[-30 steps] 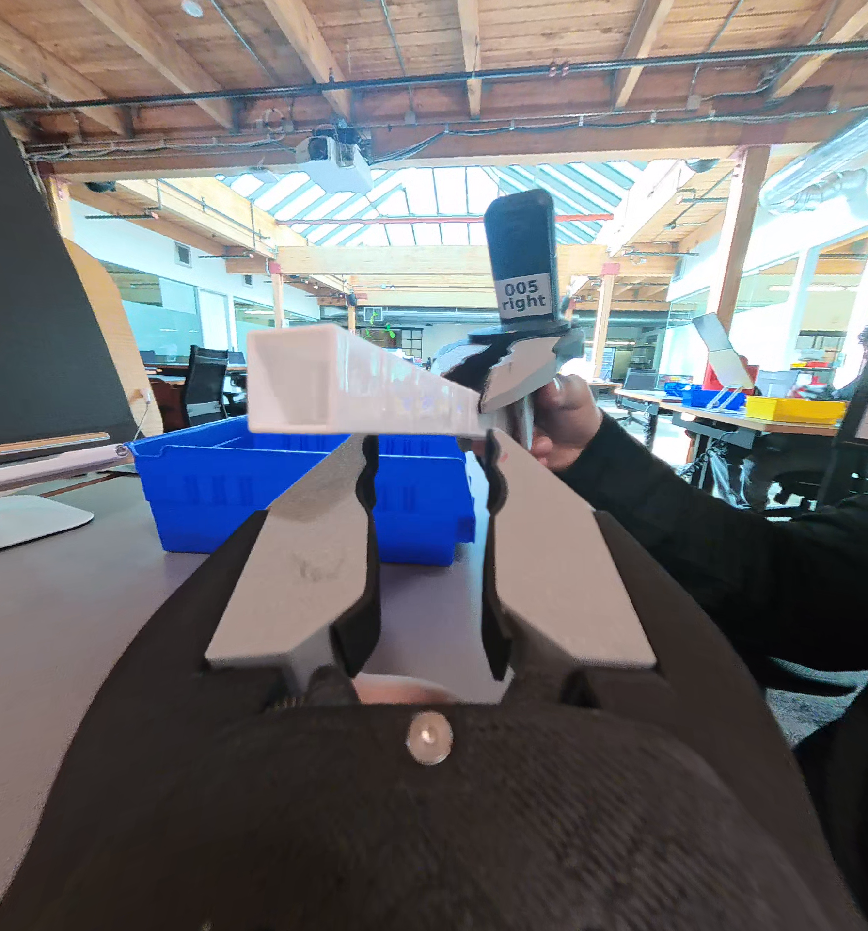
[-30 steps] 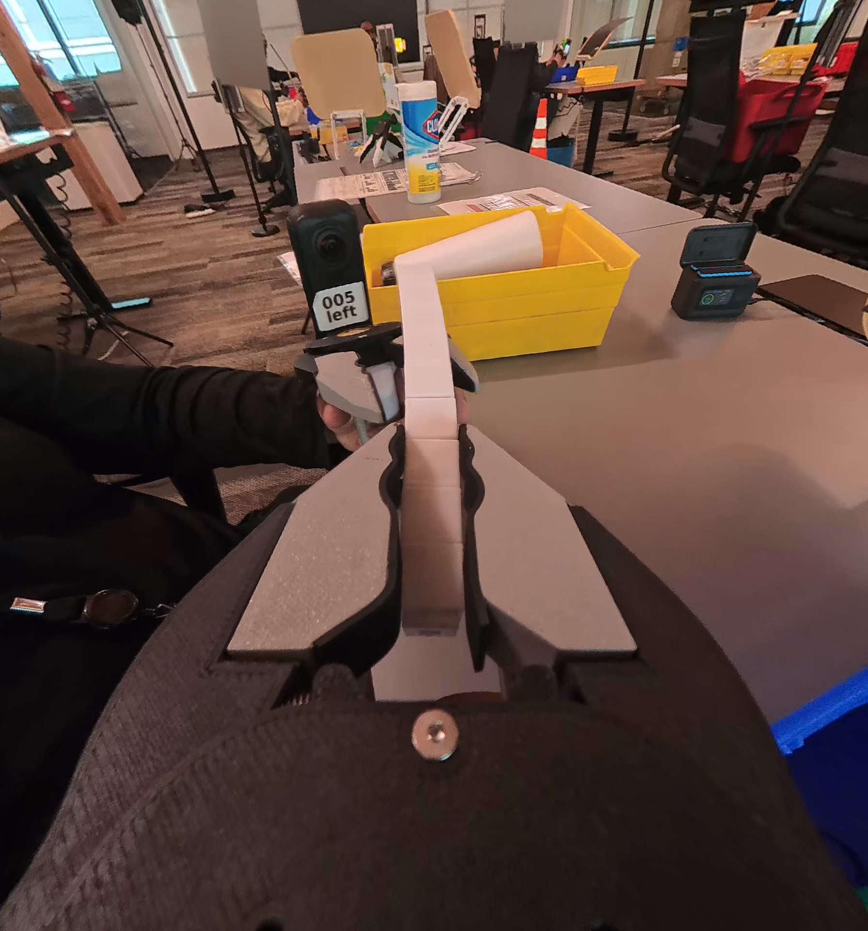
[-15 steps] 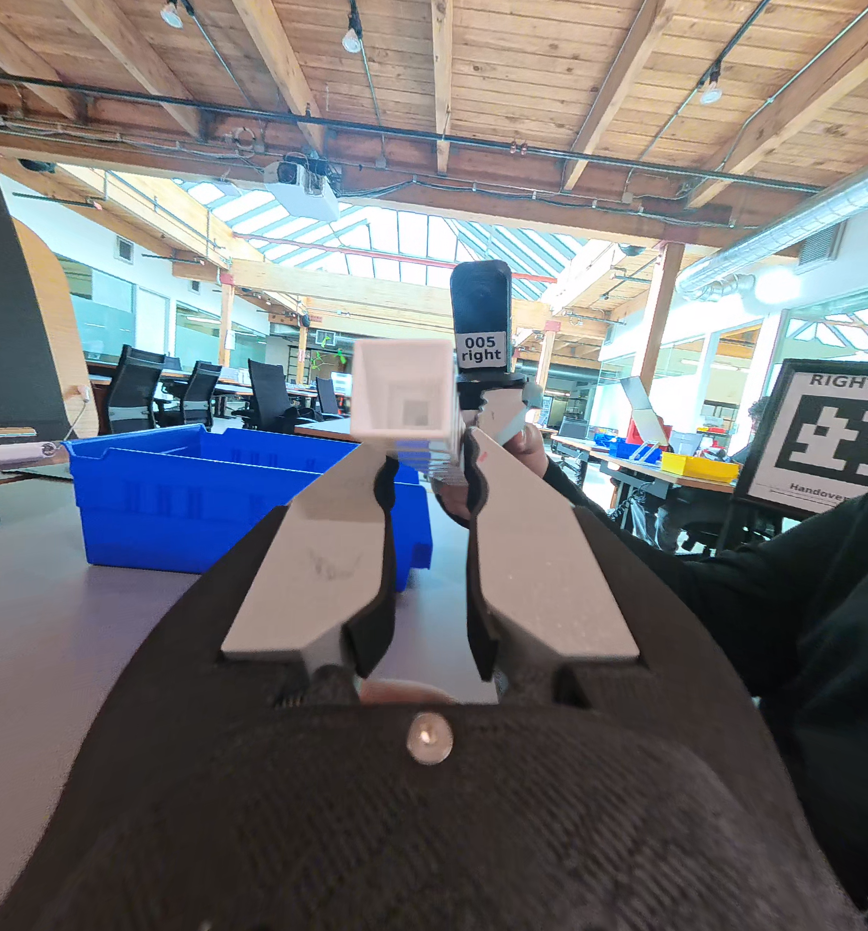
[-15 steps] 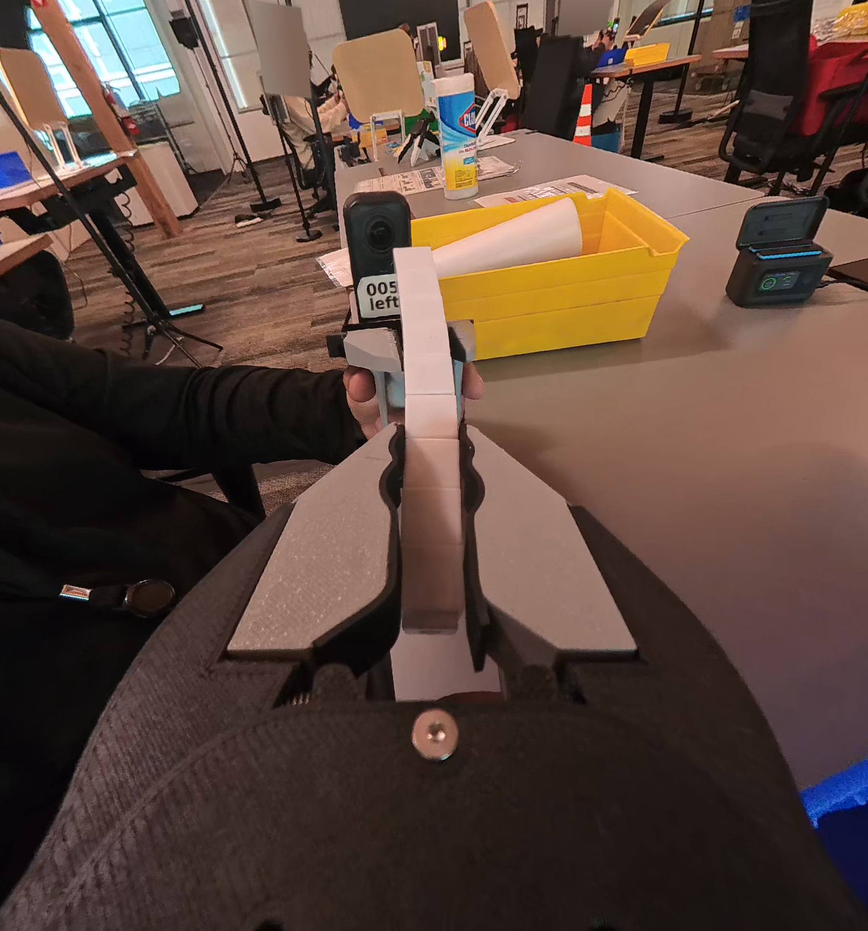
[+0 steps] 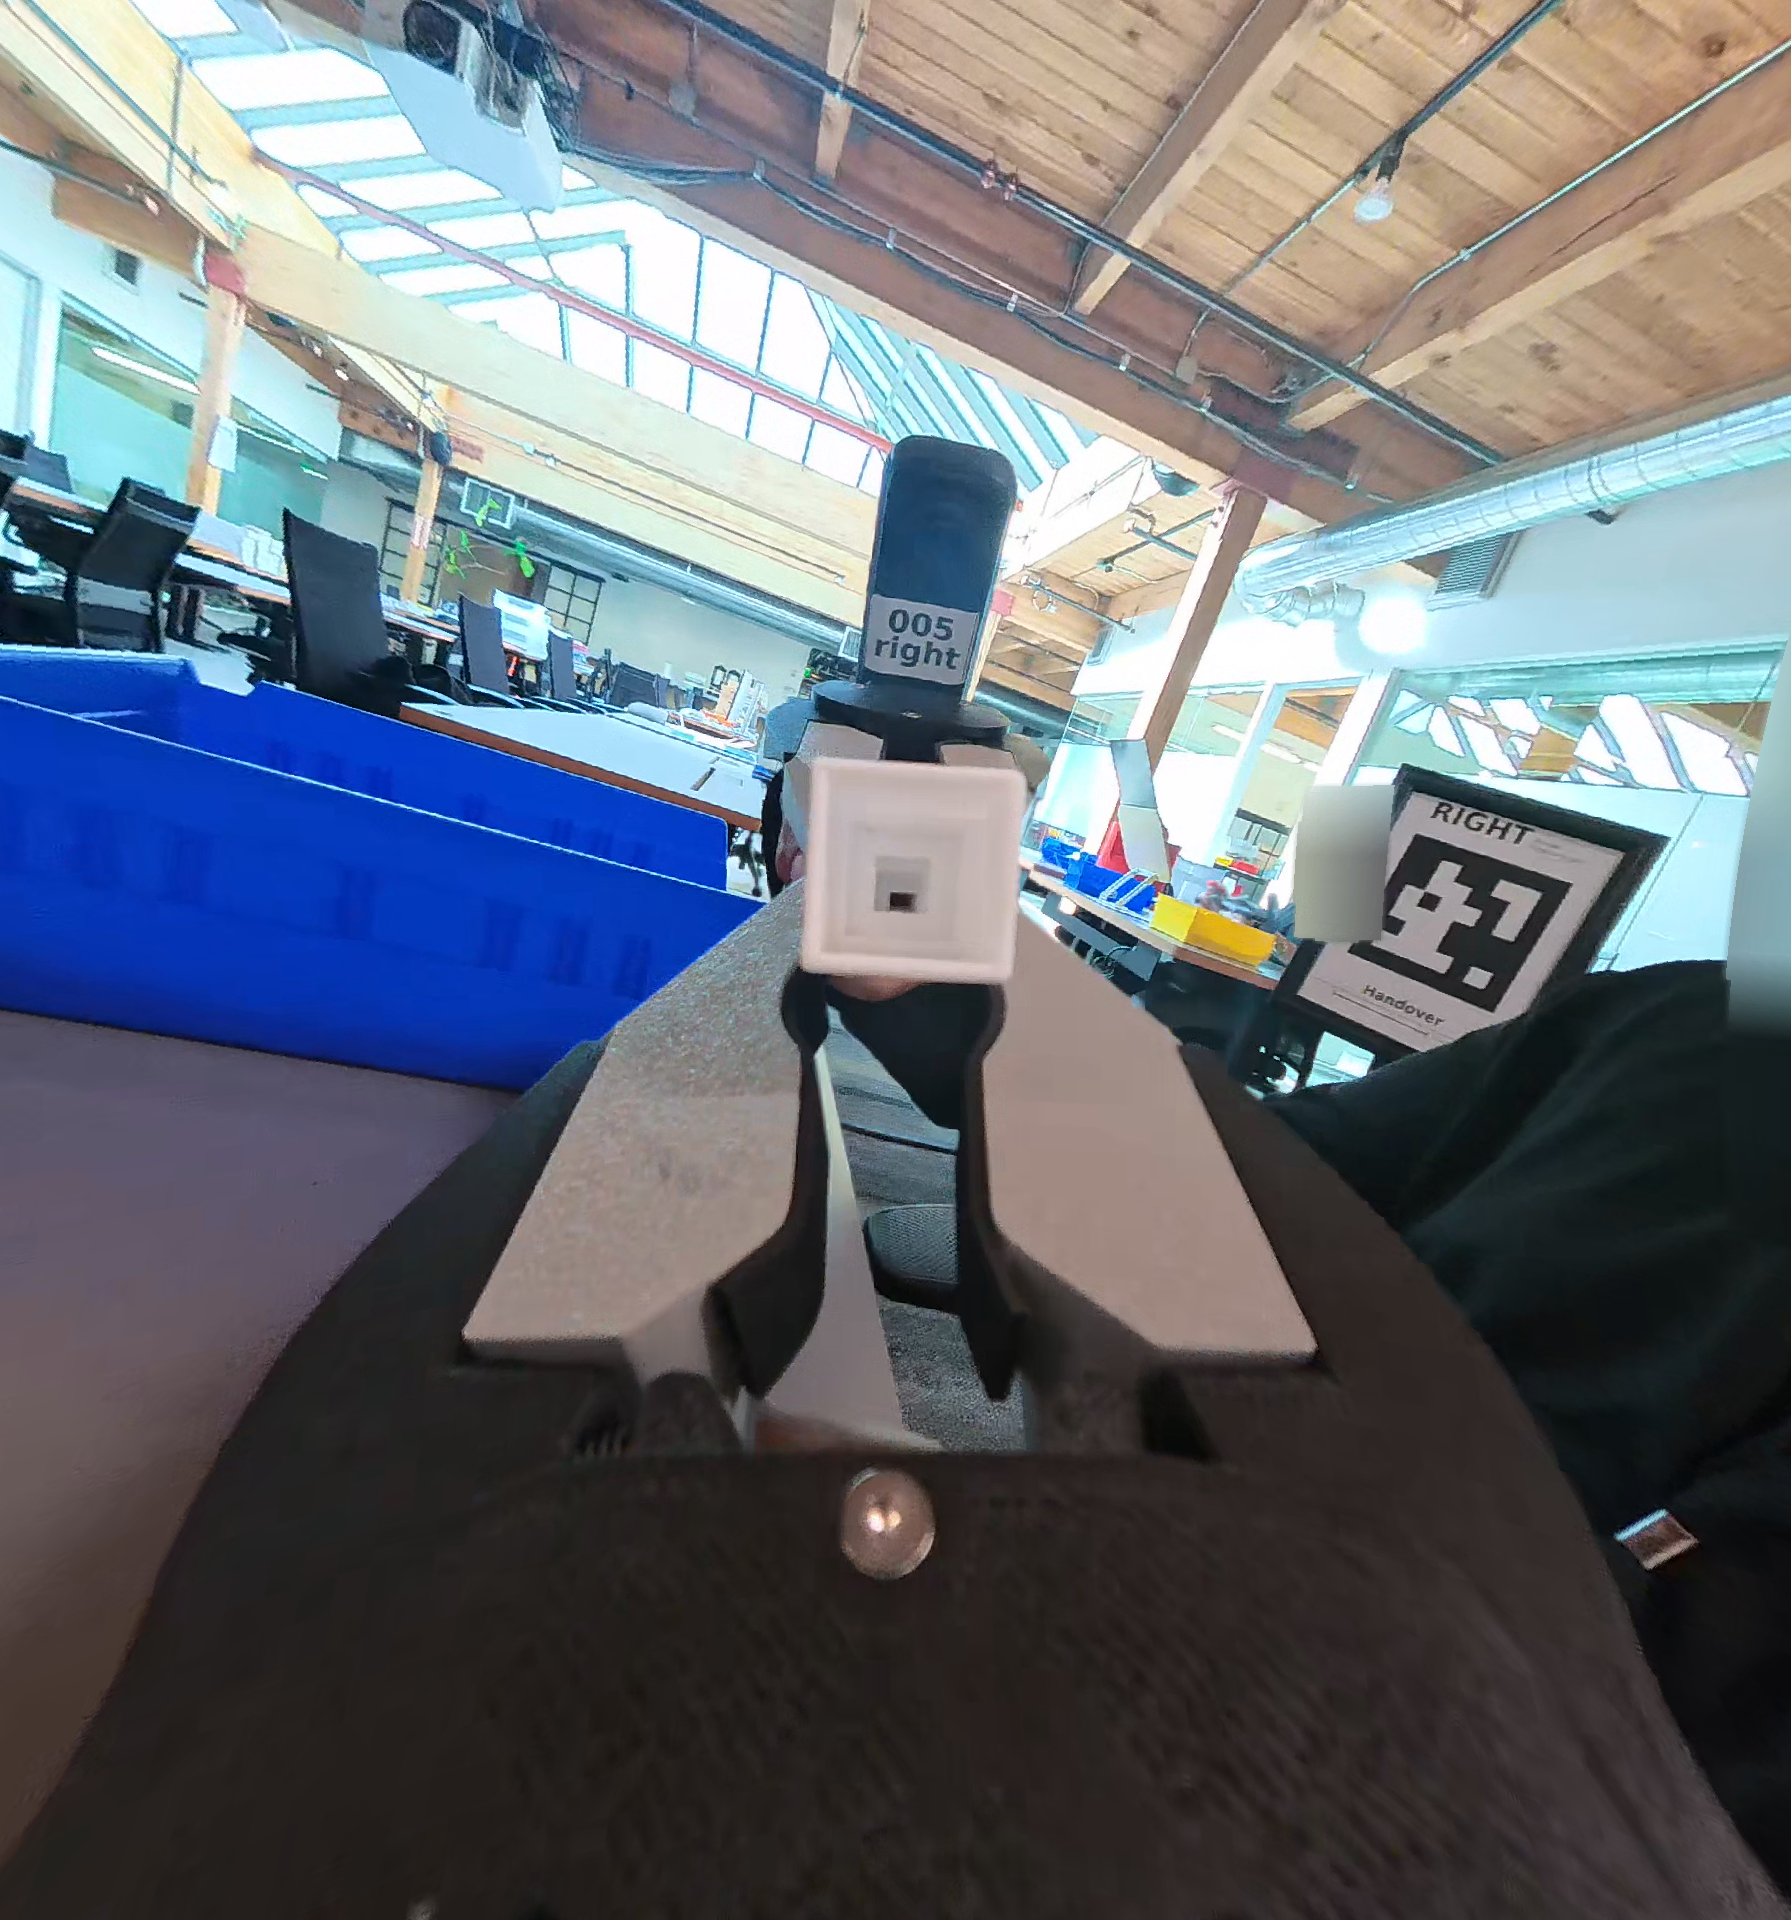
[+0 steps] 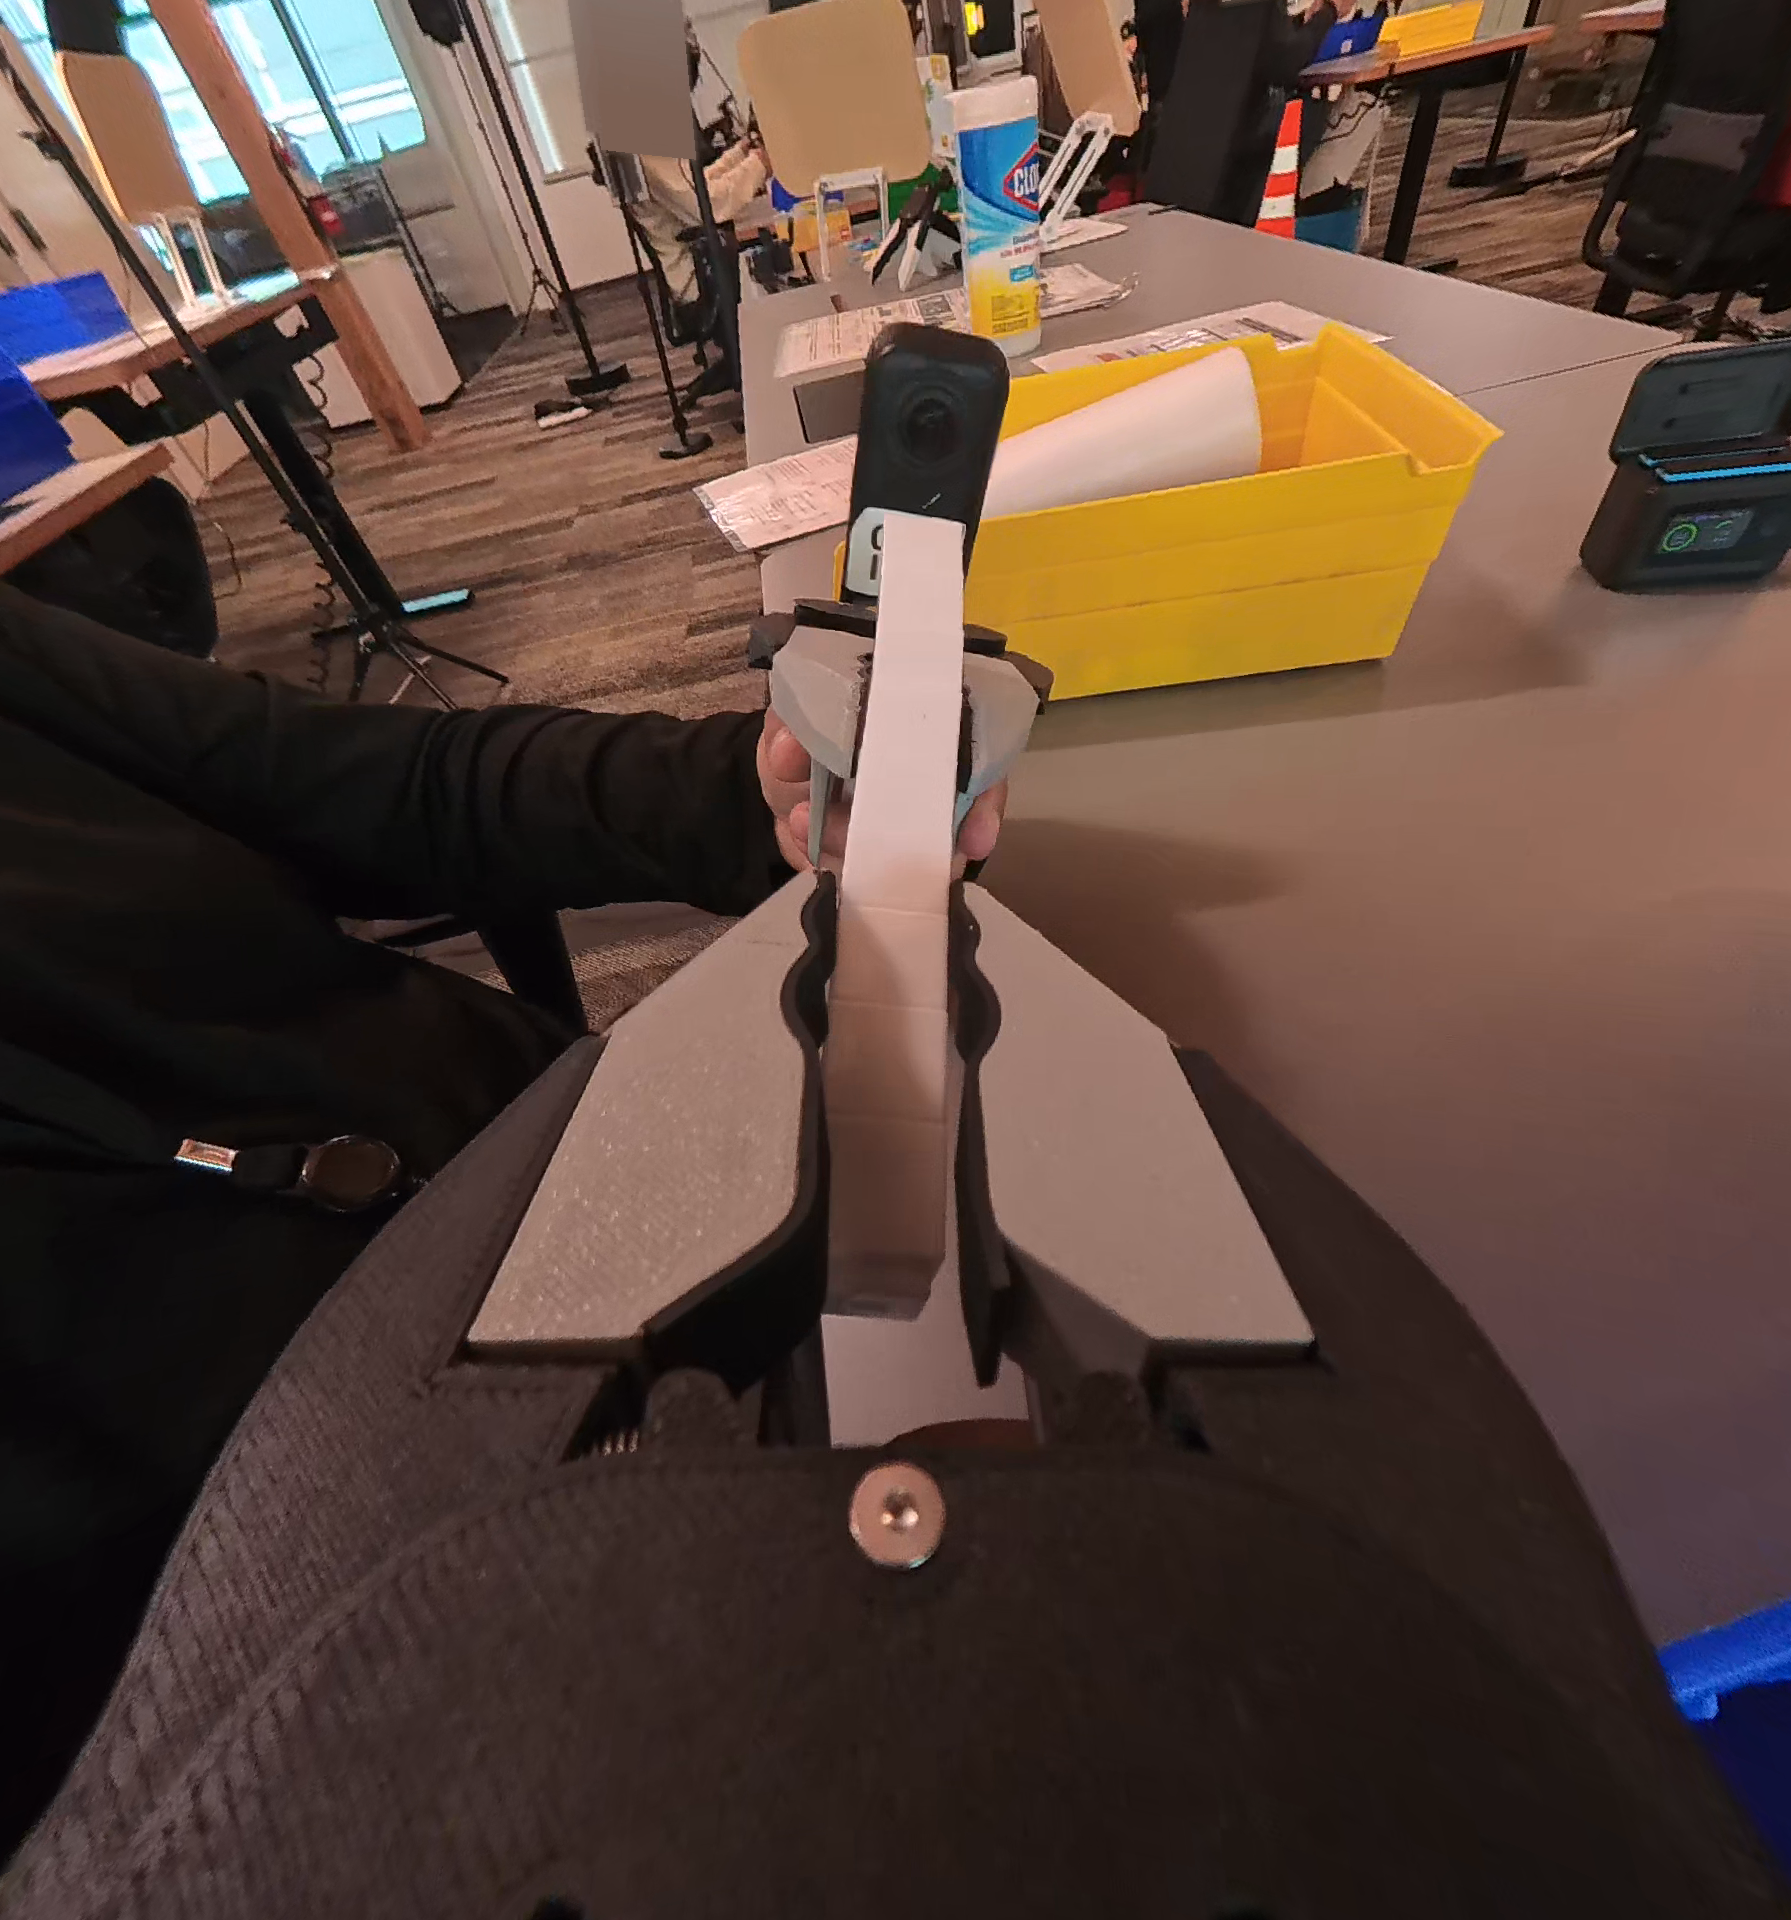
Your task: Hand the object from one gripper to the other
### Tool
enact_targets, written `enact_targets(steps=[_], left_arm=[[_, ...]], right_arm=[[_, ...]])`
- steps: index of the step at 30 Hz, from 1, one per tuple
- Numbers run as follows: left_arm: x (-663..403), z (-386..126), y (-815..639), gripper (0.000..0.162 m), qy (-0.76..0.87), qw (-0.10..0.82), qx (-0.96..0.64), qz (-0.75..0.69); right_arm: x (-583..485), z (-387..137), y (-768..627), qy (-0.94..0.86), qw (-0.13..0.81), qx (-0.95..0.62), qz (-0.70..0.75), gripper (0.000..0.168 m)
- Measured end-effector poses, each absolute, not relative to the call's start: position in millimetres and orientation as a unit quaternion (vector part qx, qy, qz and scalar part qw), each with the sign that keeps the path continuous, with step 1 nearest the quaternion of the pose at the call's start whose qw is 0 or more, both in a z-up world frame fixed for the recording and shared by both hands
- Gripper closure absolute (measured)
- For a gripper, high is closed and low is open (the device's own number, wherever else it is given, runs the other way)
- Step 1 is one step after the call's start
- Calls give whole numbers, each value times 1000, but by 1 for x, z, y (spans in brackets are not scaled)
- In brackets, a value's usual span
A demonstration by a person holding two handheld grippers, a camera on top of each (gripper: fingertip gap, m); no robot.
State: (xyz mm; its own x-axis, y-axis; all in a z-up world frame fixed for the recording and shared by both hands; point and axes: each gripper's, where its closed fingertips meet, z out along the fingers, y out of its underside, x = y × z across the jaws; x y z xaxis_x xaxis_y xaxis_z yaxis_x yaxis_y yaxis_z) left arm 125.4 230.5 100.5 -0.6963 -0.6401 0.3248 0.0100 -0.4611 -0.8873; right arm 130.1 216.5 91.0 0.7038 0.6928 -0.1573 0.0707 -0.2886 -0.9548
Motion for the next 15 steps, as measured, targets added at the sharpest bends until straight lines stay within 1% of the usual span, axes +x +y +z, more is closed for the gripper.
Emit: enact_targets(steps=[3,8,15], left_arm=[[125,102,234,142,468,209,-331,-792],[125,110,236,142,448,256,-325,-793],[122,116,238,142,434,277,-314,-798]], right_arm=[[129,93,219,-245,545,-744,300,150],[132,103,225,-232,575,-725,300,150],[129,109,227,-233,591,-714,293,150]])
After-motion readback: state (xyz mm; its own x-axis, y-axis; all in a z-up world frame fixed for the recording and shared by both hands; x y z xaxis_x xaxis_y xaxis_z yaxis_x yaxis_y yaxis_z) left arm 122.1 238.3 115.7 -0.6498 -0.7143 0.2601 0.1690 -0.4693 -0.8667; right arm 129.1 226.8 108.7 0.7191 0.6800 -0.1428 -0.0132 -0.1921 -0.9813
